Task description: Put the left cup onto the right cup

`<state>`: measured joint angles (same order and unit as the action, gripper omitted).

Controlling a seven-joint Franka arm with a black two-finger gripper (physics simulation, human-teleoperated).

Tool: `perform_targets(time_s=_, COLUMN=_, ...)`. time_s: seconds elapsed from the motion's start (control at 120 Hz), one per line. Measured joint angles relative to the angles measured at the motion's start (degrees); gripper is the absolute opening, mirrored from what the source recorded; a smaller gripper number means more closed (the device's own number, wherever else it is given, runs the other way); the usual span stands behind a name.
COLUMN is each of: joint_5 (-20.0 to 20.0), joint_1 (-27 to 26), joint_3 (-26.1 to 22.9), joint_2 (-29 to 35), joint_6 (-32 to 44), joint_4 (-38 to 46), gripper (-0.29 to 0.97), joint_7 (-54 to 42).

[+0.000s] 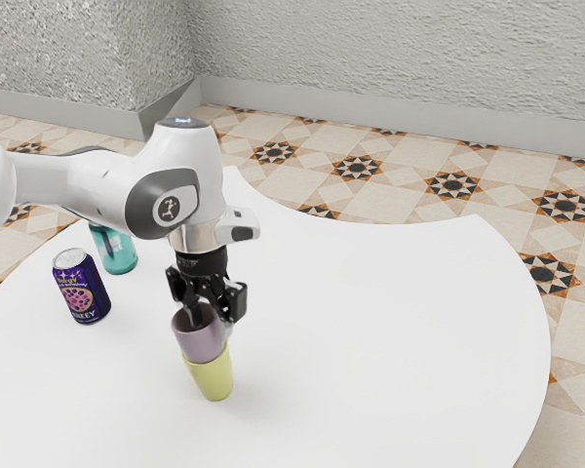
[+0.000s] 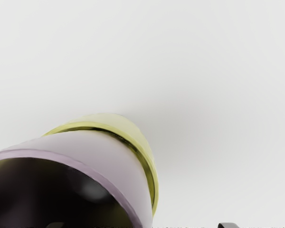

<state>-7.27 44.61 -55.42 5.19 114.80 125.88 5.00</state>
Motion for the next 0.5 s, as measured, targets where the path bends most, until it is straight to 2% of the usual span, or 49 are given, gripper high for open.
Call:
perform_targets(time_s=0.217, joint_5=-0.02, joint_1=-0.44, joint_3=0.44, joint_2=1.00, joint_6=-1.35, joint_4=-0.78, gripper=0.57, joint_7=0.38)
perform_targets(time_s=0.5, joint_5=0.02, joint_1=-1.27, joint_3=0.99, joint_2=2.64, joint_6=-5.40, joint_4=-4.40, gripper=0.65, joint_7=0.81)
